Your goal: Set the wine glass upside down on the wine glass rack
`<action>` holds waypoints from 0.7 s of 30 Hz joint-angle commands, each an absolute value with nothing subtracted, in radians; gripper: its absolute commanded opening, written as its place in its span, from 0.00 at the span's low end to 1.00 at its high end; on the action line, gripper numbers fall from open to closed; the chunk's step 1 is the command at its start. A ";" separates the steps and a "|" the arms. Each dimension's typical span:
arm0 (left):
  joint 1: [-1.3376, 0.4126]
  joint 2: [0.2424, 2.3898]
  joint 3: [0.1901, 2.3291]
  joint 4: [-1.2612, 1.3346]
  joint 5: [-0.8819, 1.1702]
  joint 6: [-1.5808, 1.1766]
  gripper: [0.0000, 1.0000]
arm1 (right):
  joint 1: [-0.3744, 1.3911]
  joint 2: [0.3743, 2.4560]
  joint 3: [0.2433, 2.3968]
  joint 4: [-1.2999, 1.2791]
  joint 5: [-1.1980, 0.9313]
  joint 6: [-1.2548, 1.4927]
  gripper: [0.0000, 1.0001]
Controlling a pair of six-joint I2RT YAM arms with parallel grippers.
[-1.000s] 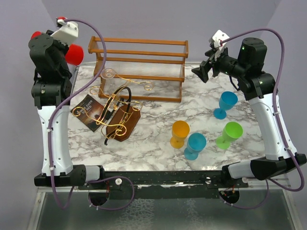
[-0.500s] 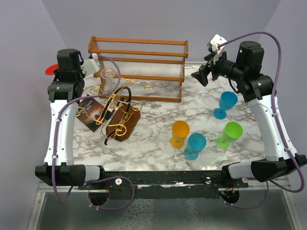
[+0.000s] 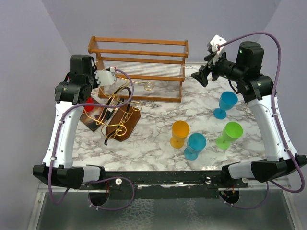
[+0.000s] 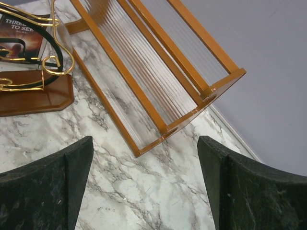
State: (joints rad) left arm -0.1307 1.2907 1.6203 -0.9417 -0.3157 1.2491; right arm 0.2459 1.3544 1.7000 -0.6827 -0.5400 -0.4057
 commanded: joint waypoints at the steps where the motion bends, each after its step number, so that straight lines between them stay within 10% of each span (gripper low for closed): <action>1: -0.161 1.244 1.598 -0.995 -0.214 1.295 0.00 | 0.246 1.336 1.692 -0.678 -0.565 -0.412 0.89; 21: -0.205 1.234 1.626 -1.116 0.000 1.387 0.00 | 0.245 1.310 1.667 -0.671 -0.551 -0.423 0.89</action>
State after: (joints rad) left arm -0.1989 1.2495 1.6085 -1.1282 -0.0921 1.3552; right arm 0.2459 1.3384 1.6760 -0.6823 -0.5404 -0.4149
